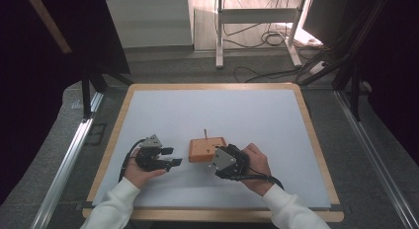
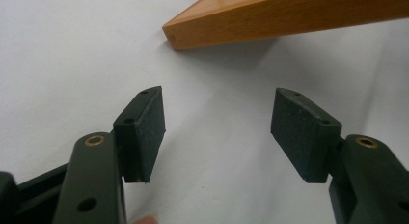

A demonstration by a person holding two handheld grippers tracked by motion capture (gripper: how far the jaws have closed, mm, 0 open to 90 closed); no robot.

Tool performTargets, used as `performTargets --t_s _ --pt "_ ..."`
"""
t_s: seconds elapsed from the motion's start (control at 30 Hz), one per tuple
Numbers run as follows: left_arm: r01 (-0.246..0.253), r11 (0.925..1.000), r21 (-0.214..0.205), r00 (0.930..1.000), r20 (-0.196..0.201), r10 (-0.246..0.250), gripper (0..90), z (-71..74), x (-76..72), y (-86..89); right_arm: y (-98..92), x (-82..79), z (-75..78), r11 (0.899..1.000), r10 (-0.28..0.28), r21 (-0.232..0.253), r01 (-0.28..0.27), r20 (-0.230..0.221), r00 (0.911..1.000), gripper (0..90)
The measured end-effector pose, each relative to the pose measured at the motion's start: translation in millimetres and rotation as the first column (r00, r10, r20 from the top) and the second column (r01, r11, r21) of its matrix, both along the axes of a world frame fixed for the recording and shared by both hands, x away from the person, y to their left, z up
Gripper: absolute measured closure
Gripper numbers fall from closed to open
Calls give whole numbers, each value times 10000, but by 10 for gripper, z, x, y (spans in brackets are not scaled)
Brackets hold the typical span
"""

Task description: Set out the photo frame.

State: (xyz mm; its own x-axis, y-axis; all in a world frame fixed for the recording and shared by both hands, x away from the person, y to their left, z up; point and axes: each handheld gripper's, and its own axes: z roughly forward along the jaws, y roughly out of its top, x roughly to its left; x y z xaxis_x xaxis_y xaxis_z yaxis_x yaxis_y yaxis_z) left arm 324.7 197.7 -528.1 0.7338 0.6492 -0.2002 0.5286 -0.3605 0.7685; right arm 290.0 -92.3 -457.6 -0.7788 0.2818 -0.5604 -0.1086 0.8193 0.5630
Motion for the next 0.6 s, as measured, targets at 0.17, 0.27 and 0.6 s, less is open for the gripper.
performTargets --t_s 0.17,0.27,0.6 --pt "2 10000 14 10000 -13 -2 365 -2 1 2 3 26 15 9997 262 -27 -262 8 9997 583" --pt "-1 10000 15 10000 -24 1 365 -4 4 2 13 48 37 9991 419 -62 -419 21 9991 601" --pt "7 10000 36 10000 -28 -7 365 -15 9 7 149 187 175 9972 674 -360 -661 378 9970 682"
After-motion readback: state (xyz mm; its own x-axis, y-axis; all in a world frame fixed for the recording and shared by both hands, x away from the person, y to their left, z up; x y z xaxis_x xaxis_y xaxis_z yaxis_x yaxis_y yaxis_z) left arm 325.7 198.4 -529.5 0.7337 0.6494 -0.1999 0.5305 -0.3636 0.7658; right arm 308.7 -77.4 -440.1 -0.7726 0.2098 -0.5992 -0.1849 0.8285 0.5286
